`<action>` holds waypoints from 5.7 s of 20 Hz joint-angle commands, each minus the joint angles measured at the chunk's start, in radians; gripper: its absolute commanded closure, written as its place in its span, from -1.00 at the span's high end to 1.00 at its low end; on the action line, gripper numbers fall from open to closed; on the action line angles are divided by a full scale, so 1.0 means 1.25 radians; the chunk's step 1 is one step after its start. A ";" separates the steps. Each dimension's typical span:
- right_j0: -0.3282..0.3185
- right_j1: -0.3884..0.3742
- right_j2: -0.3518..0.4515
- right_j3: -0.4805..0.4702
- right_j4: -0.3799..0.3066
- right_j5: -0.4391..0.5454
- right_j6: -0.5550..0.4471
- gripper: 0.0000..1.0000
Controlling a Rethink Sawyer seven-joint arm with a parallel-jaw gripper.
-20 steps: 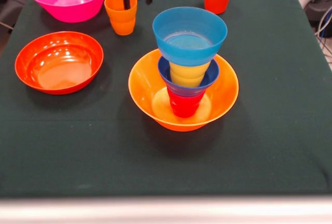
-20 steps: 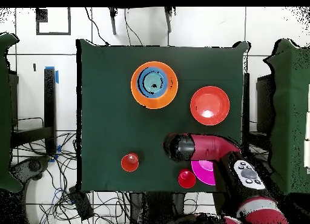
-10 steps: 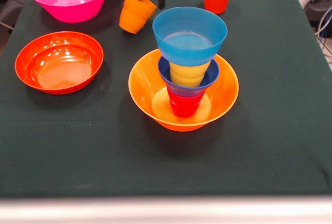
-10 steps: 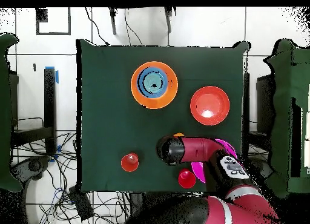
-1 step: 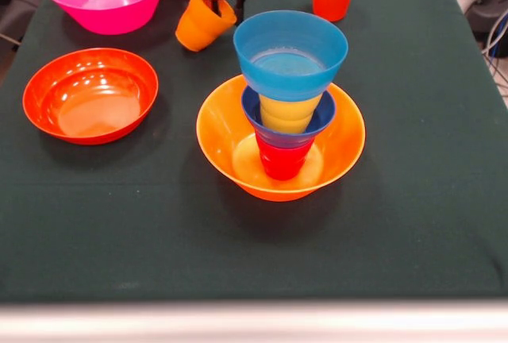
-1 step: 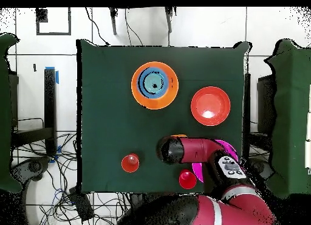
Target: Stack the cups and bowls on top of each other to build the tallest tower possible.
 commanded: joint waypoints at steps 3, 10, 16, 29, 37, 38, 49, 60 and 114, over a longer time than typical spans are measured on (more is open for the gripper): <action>0.026 0.145 -0.032 -0.117 -0.033 -0.075 0.113 -1.00; 0.030 0.134 -0.029 -0.115 -0.031 -0.073 0.102 -1.00; 0.005 0.017 -0.006 -0.088 -0.004 0.080 0.034 -1.00; -0.032 -0.096 0.003 -0.139 -0.040 0.276 -0.073 -1.00; -0.040 -0.091 0.014 -0.155 -0.053 0.298 -0.070 -1.00; -0.037 -0.088 0.014 -0.156 -0.053 0.299 -0.065 -1.00; 0.022 -0.112 0.019 -0.191 -0.028 0.359 -0.027 -1.00; 0.044 -0.141 0.029 -0.220 0.017 0.451 -0.016 -1.00; 0.201 -0.129 0.012 -0.491 0.181 0.835 0.102 -1.00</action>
